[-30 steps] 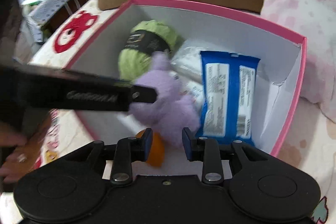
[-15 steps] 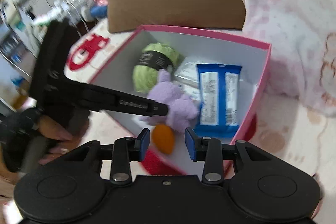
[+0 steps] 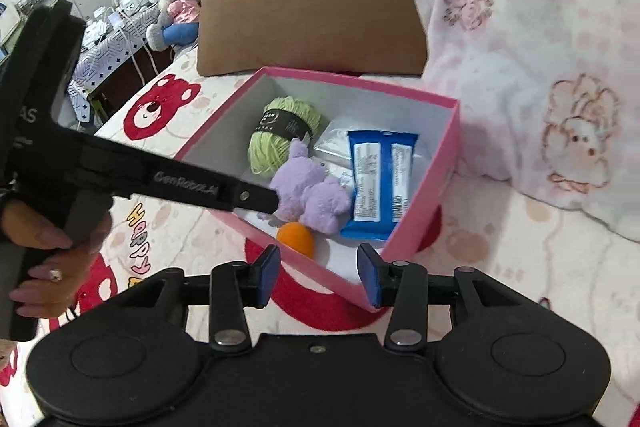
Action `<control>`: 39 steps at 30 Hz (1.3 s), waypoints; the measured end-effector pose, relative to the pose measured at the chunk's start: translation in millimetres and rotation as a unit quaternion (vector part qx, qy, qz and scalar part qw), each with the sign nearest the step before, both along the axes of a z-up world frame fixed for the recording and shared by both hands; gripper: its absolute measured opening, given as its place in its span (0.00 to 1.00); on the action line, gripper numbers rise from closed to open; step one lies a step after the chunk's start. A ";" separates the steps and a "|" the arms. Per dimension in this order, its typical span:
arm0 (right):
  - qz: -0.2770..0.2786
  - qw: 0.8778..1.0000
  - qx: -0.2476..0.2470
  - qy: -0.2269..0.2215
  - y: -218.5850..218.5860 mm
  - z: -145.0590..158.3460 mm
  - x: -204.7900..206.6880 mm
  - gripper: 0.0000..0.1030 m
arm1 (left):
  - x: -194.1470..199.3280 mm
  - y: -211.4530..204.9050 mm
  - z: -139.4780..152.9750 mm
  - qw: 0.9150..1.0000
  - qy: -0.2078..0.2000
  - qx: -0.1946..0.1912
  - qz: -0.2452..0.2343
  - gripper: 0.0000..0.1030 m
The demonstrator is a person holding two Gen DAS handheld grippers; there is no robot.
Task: Organize objects
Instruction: 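Lower the plush toy into the box and open the left gripper, then withdraw the left tool up and away from the pink box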
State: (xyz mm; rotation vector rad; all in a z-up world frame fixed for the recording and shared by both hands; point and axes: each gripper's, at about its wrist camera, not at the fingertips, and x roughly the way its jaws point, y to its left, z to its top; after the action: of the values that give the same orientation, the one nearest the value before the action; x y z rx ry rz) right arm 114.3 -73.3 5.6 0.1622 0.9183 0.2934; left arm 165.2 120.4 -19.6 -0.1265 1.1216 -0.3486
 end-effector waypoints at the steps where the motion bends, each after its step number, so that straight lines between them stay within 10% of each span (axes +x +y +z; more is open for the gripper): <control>1: -0.001 1.000 0.010 0.006 -3.1 2.4 -3.5 0.46 | -3.5 0.1 3.7 1.000 0.005 -0.005 0.002 0.37; 20: -0.066 0.997 -0.017 -0.035 -22.1 46.5 -77.0 0.53 | -84.5 -26.6 73.3 0.996 -0.052 -0.004 -0.067 0.56; 39: -0.139 0.986 -0.078 -0.038 -16.3 53.6 -124.2 0.74 | -140.3 -16.7 76.9 0.993 -0.081 0.018 -0.083 0.60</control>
State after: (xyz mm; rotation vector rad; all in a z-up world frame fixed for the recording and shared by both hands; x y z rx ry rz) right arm -9.8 -89.6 59.2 0.1307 0.8269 -0.0309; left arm 24.9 103.7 57.4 0.0272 0.9794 -0.4790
